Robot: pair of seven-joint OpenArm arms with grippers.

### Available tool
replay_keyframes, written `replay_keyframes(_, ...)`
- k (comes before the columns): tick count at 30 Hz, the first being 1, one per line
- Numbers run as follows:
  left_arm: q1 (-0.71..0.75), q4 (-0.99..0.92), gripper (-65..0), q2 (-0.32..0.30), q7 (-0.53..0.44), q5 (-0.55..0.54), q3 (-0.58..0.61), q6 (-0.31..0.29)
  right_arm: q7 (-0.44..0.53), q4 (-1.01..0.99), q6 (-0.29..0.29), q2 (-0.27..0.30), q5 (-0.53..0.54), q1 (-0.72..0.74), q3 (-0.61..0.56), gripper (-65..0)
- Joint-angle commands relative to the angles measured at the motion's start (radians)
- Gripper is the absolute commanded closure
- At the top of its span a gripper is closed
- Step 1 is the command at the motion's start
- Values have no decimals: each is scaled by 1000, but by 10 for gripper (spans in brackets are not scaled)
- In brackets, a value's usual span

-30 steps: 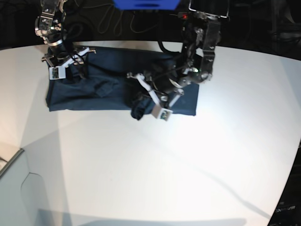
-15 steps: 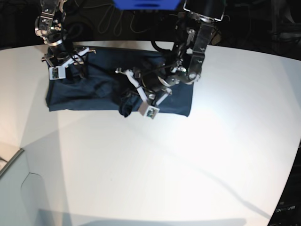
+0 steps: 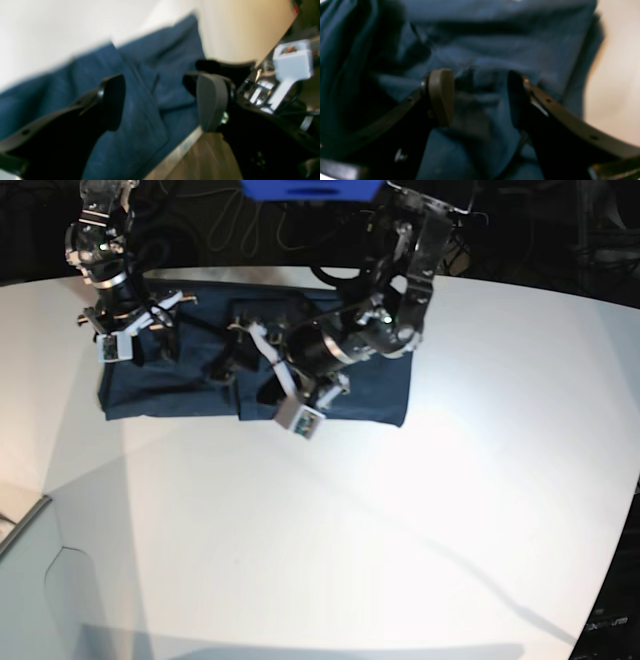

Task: Layout the t-shirt on the table in an organized manner, then fold the t-shirt properly
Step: 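Fold the strip end with the left gripper toward the right gripper, then release the strip and lift the left gripper away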

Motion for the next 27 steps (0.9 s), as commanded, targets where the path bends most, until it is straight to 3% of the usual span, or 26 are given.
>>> replay_keyframes(1, 0, 58, -432, -8, -20, -15, -2, -8, 28, 35, 0, 4, 17, 3, 2, -340)
replay_keyframes(4, 7, 150, -431, -66, -20, -15, -5, -2, 27, 83, 0, -3, 18, 1, 37, -341)
replay_keyframes(7, 13, 201, -431, -112, -11, -16, -92, -2, 25, 110, 0, -12, 21, 6, 76, -341)
replay_keyframes(12, 31, 190, -431, -160, -10, -98, -390, -8, 16, 81, -1, -15, 18, 39, 180, -349)
replay_keyframes(17, 42, 107, -431, -237, -10, -234, -614, -8, -110, 49, 2, -13, 18, 64, 198, -442)
replay_keyframes(22, 42, 20, -431, -293, -10, -323, -718, -8, -141, 46, 3, -15, 20, 64, 192, -444)
replay_keyframes(27, 43, -19, -431, -296, -10, -331, -773, -8, -141, 1, -1, -12, 17, 70, 168, -444)
